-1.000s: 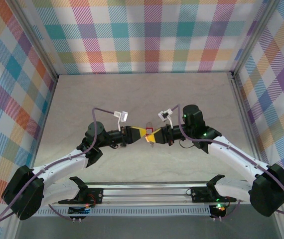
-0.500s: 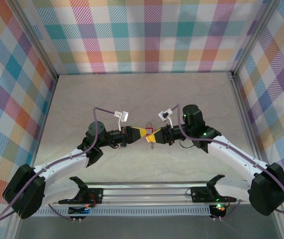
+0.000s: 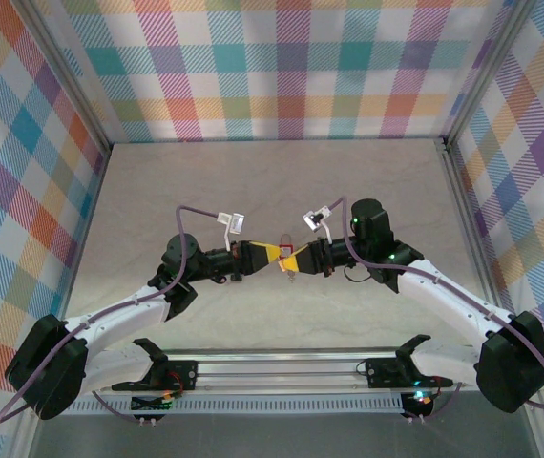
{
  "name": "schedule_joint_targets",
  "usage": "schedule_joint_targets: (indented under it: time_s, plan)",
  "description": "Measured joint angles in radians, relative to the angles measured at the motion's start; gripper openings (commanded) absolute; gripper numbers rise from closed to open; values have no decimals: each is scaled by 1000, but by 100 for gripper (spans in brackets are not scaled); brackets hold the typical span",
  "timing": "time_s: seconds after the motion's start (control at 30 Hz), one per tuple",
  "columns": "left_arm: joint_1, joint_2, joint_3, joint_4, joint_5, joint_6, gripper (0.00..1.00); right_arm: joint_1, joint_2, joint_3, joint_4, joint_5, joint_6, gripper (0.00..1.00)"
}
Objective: Lock with the key
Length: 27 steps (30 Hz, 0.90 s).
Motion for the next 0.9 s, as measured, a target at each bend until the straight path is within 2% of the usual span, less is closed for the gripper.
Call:
schedule_joint_targets:
  time_s: [0.5,0.9]
  plan:
    - [1,16,-26,99,-4,-45,0,-1,1,0,51,35,53,0]
    - [1,34,-37,127,-31,-53,0,-18,37,0,90,16,86,0]
